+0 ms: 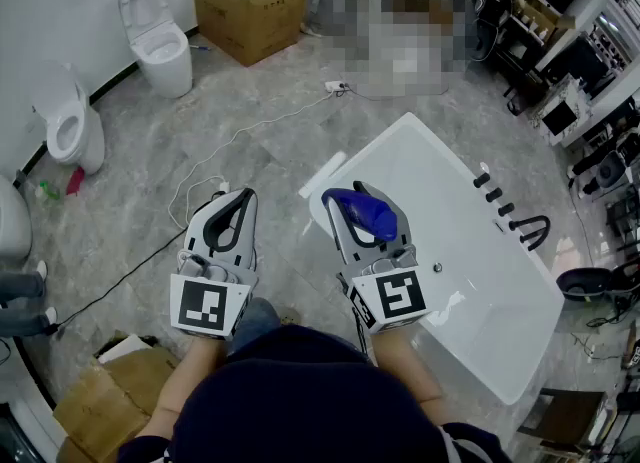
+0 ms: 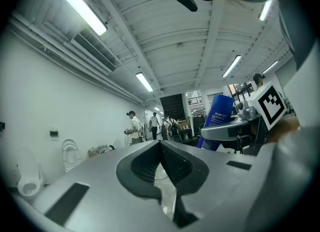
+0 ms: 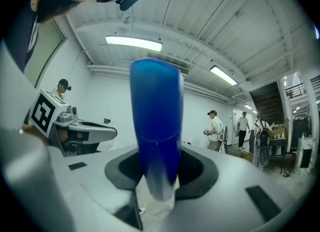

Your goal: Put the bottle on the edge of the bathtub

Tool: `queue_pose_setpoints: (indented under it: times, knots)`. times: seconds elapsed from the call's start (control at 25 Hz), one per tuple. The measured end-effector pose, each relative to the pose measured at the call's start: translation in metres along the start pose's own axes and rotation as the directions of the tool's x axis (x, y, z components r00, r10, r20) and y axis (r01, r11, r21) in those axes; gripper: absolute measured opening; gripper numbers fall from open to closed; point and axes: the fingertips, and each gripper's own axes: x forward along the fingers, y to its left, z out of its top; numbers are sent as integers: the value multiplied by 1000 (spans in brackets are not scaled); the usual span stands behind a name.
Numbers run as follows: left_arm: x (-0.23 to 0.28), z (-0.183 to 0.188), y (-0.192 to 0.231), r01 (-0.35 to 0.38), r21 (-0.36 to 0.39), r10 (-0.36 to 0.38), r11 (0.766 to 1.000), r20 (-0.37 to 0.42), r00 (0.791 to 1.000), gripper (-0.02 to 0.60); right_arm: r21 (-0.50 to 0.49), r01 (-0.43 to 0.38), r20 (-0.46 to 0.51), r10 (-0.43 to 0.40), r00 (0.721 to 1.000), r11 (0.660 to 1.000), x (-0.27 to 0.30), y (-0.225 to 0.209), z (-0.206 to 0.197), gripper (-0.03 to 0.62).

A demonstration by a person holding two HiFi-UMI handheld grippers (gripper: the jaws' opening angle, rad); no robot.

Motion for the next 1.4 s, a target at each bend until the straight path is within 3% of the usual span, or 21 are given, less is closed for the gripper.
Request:
queue_pose_setpoints:
  times: [0.28, 0.56, 0.76, 0.88, 1.08, 1.4]
  knots:
    - [24, -9, 10, 10, -18, -10, 1000, -10, 1000, 23, 16, -8, -21, 9, 1000, 1000, 19, -12, -10, 167]
    - [77, -42, 59, 27, -28, -28, 999, -52, 998, 23, 26, 13, -38, -12, 999, 1000, 84, -29, -28, 167]
    - [151, -39, 111, 73, -51, -72, 996, 23, 997, 23, 25, 63, -23, -63, 998, 998, 163, -66, -29, 167]
    - [194, -33, 145, 97, -23, -96, 995, 44, 994, 23, 23, 96, -9, -96, 995, 995, 210, -87, -25, 167]
    - [258, -32, 182, 175, 38, -177, 984, 61, 982, 23, 34, 159, 6, -159, 987, 987, 280, -121, -17, 167]
    - [344, -45, 199, 330, -14, -329, 944, 63, 942, 23, 52, 326, -50, -324, 945, 944, 317, -177, -36, 167]
